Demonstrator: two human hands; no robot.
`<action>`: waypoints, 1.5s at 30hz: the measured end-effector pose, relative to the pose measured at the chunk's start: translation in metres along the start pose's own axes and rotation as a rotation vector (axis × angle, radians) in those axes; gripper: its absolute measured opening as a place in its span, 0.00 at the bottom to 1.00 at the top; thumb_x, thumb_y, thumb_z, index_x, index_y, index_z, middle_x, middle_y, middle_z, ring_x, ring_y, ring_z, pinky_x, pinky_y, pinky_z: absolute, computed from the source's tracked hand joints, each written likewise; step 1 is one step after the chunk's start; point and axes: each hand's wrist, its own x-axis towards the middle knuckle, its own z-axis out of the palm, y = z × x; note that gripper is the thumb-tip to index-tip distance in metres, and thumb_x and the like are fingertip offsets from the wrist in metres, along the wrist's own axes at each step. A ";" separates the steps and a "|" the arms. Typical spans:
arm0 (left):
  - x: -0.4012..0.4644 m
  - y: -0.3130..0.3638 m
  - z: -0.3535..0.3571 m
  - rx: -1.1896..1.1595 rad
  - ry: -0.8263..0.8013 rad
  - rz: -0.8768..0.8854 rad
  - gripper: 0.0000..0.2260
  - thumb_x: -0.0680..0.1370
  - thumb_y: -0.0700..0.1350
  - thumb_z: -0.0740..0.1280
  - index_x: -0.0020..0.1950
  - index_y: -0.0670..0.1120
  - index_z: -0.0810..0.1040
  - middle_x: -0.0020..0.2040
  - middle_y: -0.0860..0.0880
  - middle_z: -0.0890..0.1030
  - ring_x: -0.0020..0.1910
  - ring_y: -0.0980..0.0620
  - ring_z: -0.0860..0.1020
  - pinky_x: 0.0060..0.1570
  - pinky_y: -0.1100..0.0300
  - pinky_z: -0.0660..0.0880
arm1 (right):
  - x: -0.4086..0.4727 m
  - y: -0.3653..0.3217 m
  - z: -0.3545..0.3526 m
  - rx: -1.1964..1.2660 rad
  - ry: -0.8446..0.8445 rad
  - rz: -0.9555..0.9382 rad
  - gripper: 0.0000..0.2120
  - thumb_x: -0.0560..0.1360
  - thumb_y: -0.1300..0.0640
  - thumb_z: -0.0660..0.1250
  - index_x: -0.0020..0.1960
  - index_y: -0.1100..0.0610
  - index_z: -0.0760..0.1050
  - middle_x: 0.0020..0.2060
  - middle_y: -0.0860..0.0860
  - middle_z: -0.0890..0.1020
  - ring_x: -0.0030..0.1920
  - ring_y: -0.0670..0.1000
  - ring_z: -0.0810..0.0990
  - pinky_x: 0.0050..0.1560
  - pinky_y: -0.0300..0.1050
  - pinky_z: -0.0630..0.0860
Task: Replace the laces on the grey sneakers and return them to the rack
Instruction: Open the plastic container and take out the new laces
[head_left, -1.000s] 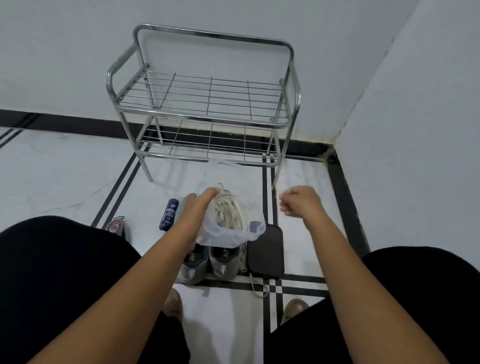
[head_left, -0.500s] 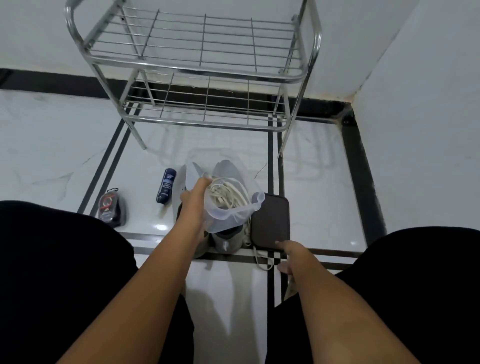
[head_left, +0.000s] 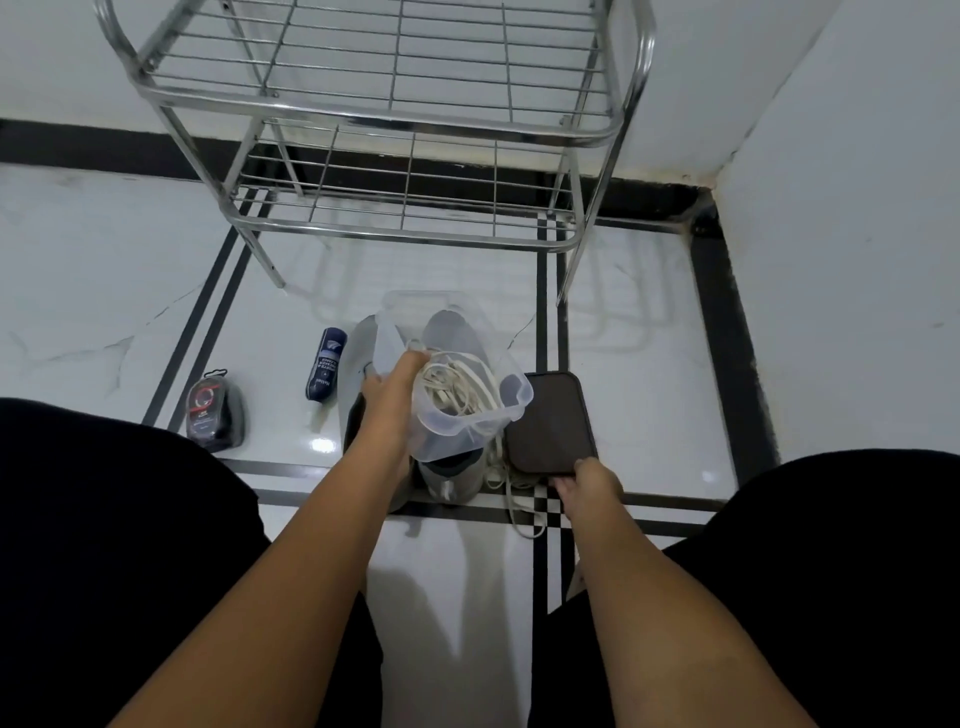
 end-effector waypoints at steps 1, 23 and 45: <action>-0.006 0.002 0.002 -0.017 0.000 -0.003 0.43 0.57 0.61 0.72 0.70 0.50 0.66 0.58 0.47 0.80 0.53 0.45 0.80 0.38 0.57 0.75 | -0.007 -0.013 0.000 0.060 -0.001 -0.015 0.19 0.79 0.68 0.52 0.68 0.65 0.68 0.64 0.58 0.74 0.66 0.59 0.73 0.66 0.54 0.71; -0.087 0.089 -0.012 0.167 -0.216 0.298 0.41 0.71 0.62 0.70 0.76 0.64 0.49 0.75 0.49 0.61 0.71 0.41 0.64 0.68 0.40 0.64 | -0.199 -0.100 0.006 -0.401 -0.661 -0.638 0.13 0.80 0.64 0.60 0.63 0.56 0.75 0.55 0.54 0.81 0.55 0.53 0.82 0.44 0.40 0.81; -0.098 0.099 -0.022 0.023 -0.360 0.114 0.34 0.63 0.70 0.71 0.65 0.57 0.72 0.63 0.41 0.73 0.60 0.40 0.75 0.57 0.44 0.74 | -0.228 -0.087 0.024 -0.299 -0.978 -0.261 0.31 0.66 0.34 0.71 0.64 0.48 0.75 0.58 0.59 0.80 0.54 0.63 0.82 0.58 0.58 0.77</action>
